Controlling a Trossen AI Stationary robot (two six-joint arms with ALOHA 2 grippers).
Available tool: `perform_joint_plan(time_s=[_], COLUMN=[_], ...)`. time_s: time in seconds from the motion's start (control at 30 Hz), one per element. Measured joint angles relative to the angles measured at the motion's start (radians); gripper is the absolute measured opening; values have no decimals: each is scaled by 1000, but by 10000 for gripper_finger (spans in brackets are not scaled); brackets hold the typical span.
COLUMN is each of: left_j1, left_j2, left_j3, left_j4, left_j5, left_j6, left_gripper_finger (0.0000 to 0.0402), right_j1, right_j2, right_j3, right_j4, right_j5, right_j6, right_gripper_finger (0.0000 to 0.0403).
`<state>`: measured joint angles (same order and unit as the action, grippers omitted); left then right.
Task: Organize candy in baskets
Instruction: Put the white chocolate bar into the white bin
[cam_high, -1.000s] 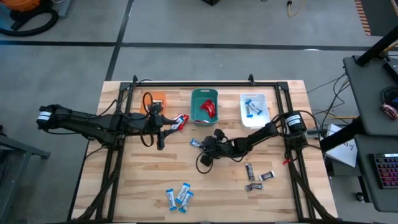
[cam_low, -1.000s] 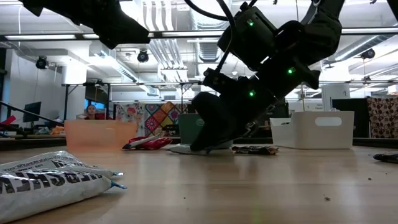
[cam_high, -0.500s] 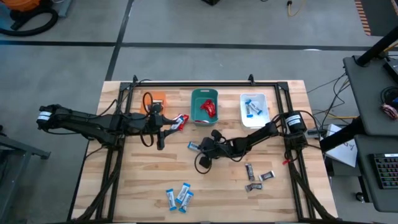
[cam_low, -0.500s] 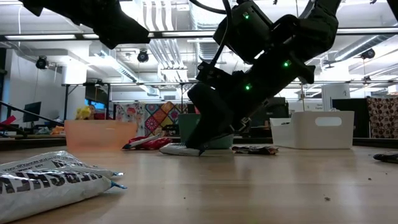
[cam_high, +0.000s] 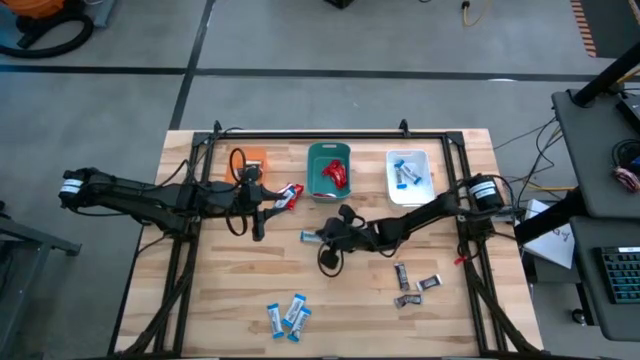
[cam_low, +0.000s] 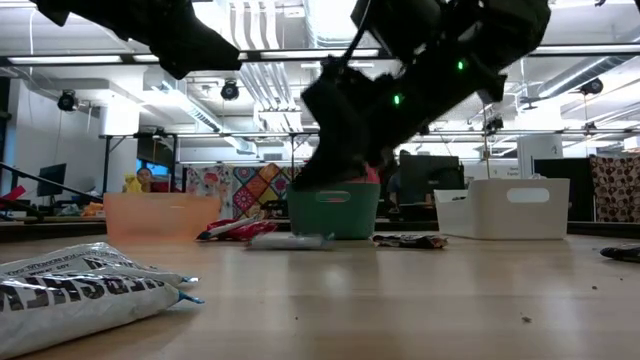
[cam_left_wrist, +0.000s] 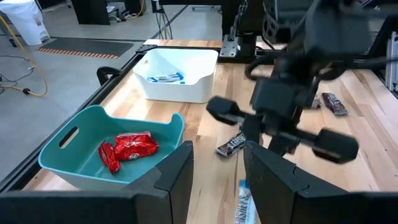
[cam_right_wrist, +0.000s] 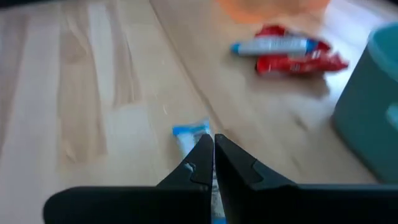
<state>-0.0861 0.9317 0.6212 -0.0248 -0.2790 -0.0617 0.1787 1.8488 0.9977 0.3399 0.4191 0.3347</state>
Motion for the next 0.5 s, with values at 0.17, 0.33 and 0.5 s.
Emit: perform_joint_plan(time_s=[0.17,0.33,0.5], left_j1=[0,0,-14], left_j2=[0,2,45], left_j3=[0,-8,-83], left_j4=[-2,-86,-60], left_j5=[0,101,143], left_j6=[0,6,7], left_gripper_finger=[126,125,108], right_j1=[3,5,5], right_j2=[-53,-61,-61], right_j3=[2,2,0], right_j4=[-27,-92,-170], right_j5=[0,-41,-58], right_j6=[-50,-71,-66], right_gripper_finger=[8,8,8])
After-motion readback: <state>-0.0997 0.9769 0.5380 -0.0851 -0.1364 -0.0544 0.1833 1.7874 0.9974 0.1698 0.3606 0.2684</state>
